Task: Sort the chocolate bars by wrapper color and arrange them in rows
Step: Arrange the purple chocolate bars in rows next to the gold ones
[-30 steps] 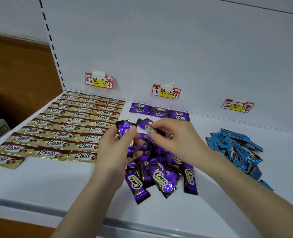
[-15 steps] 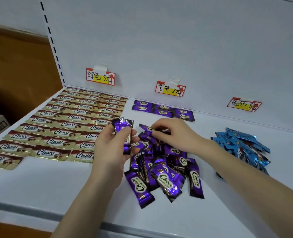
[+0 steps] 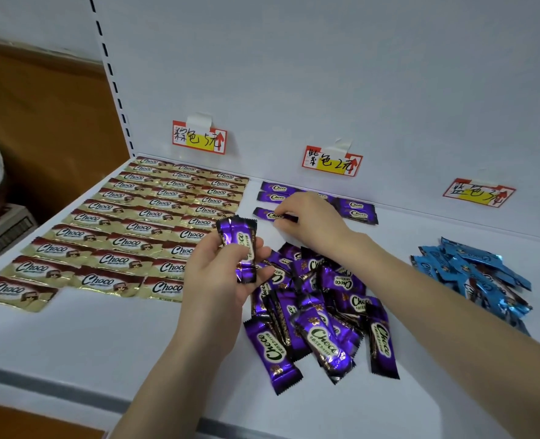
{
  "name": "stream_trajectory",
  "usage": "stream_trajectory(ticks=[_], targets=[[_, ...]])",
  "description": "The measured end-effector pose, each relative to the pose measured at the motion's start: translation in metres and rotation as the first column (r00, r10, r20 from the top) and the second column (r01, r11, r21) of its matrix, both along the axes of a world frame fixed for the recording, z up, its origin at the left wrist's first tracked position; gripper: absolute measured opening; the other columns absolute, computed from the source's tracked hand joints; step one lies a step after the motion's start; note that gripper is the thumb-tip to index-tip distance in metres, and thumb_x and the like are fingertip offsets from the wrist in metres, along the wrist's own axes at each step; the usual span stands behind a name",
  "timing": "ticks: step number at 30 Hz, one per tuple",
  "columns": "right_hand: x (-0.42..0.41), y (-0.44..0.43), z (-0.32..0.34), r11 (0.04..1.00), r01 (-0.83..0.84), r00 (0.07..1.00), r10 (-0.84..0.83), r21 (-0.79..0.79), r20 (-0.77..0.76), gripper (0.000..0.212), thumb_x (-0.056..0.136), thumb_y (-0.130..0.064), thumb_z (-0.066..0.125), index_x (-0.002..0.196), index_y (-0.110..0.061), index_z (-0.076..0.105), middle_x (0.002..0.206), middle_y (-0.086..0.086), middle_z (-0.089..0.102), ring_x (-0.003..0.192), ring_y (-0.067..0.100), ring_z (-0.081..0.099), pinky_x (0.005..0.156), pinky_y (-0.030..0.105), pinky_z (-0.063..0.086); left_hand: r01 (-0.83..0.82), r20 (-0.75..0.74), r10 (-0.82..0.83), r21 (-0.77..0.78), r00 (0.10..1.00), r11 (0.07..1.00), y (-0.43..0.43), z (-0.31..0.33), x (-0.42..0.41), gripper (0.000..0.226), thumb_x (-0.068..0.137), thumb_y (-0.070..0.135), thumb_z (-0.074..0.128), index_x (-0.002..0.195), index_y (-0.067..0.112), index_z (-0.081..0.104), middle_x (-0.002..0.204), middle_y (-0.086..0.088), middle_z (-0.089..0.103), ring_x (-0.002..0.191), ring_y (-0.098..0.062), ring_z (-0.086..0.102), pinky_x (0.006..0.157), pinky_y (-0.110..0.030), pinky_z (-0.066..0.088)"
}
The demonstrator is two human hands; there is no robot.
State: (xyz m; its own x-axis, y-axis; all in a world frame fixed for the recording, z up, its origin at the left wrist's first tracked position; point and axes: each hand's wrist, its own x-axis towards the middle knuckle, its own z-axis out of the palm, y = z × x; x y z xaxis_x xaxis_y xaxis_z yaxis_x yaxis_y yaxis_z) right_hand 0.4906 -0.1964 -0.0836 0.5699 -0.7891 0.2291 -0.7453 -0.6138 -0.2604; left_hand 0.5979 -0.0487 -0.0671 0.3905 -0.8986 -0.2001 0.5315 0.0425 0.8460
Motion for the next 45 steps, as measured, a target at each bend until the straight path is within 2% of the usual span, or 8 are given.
stream_trajectory(ticks=[4,9,18,22,35,38,42,45], targets=[[-0.002,-0.005,0.001,1.000,-0.013,1.000,0.013,0.004,-0.023,0.022,0.090,-0.023,0.056,0.104,-0.014,0.069,0.105,0.008,0.063,0.099,0.023,0.054,0.077,0.033,0.044,0.004,-0.004,-0.004,-0.004,1.000,1.000,0.000,0.000,-0.001,0.019,0.092,-0.006,0.043,0.086,0.003,0.059,0.081,-0.013,0.063,0.064,-0.014,0.066,0.051,-0.023,0.053],[0.003,-0.011,0.001,0.997,-0.026,0.999,0.028,0.070,-0.018,0.017,0.089,-0.018,0.054,0.093,-0.012,0.070,0.084,0.003,0.059,0.082,0.023,0.054,0.065,0.029,0.037,0.002,-0.014,-0.002,0.001,1.000,1.000,0.000,0.001,0.000,0.018,0.092,-0.006,0.043,0.086,0.003,0.058,0.080,-0.013,0.063,0.065,-0.014,0.066,0.051,-0.023,0.052],[0.006,-0.014,0.003,0.999,0.016,0.998,-0.013,0.044,-0.059,0.018,0.091,-0.016,0.053,0.099,-0.013,0.069,0.094,0.010,0.059,0.091,0.028,0.055,0.064,0.028,0.033,0.012,-0.021,-0.012,-0.005,1.000,1.000,0.000,0.001,0.000,0.018,0.092,-0.006,0.043,0.088,0.002,0.058,0.081,-0.014,0.063,0.064,-0.013,0.066,0.052,-0.022,0.052],[0.006,-0.012,0.005,0.999,0.022,0.998,-0.020,0.031,-0.063,0.020,0.092,-0.015,0.052,0.100,-0.011,0.069,0.099,0.011,0.060,0.093,0.027,0.055,0.068,0.032,0.041,0.018,-0.024,-0.018,-0.009,1.000,1.000,0.000,0.001,0.000,0.018,0.092,-0.006,0.043,0.089,0.002,0.058,0.080,-0.013,0.063,0.063,-0.013,0.066,0.051,-0.022,0.053],[0.005,-0.014,0.003,0.999,0.043,0.997,-0.041,0.019,-0.069,0.021,0.092,-0.019,0.053,0.105,-0.013,0.068,0.104,0.012,0.058,0.097,0.028,0.055,0.075,0.034,0.043,0.067,-0.007,-0.067,-0.039,0.998,0.997,0.002,-0.002,-0.001,0.015,0.092,-0.007,0.046,0.091,0.001,0.059,0.086,-0.014,0.065,0.076,-0.016,0.070,0.057,-0.025,0.056],[0.005,-0.003,0.017,0.994,0.038,0.991,-0.051,0.102,0.121,0.021,0.091,-0.022,0.055,0.105,-0.011,0.066,0.104,0.009,0.062,0.093,0.019,0.057,0.081,0.030,0.044,0.106,0.022,-0.105,-0.075,0.994,0.991,0.005,0.000,-0.002,0.011,0.090,-0.003,0.052,0.091,0.004,0.061,0.084,-0.011,0.069,0.078,-0.018,0.072,0.058,-0.024,0.057],[-0.003,0.042,0.059,0.923,-0.150,0.865,-0.052,0.356,0.499,0.012,0.090,-0.026,0.056,0.086,-0.019,0.064,0.080,-0.007,0.065,0.071,0.003,0.059,0.062,0.012,0.044,0.150,0.087,-0.142,-0.106,0.986,0.983,0.010,0.007,-0.004,0.010,0.081,0.007,0.062,0.091,0.006,0.062,0.075,-0.006,0.072,0.068,-0.016,0.071,0.050,-0.020,0.053],[-0.016,0.073,0.079,0.831,-0.292,0.837,-0.017,0.473,0.547,0.005,0.085,-0.019,0.063,0.082,-0.023,0.063,0.067,-0.009,0.064,0.059,0.002,0.059,0.052,0.016,0.045,0.148,0.157,-0.130,-0.108,0.979,0.983,0.012,0.013,-0.006,0.023,0.068,0.020,0.066,0.088,0.009,0.062,0.066,-0.002,0.069,0.056,-0.013,0.066,0.044,-0.019,0.050]])
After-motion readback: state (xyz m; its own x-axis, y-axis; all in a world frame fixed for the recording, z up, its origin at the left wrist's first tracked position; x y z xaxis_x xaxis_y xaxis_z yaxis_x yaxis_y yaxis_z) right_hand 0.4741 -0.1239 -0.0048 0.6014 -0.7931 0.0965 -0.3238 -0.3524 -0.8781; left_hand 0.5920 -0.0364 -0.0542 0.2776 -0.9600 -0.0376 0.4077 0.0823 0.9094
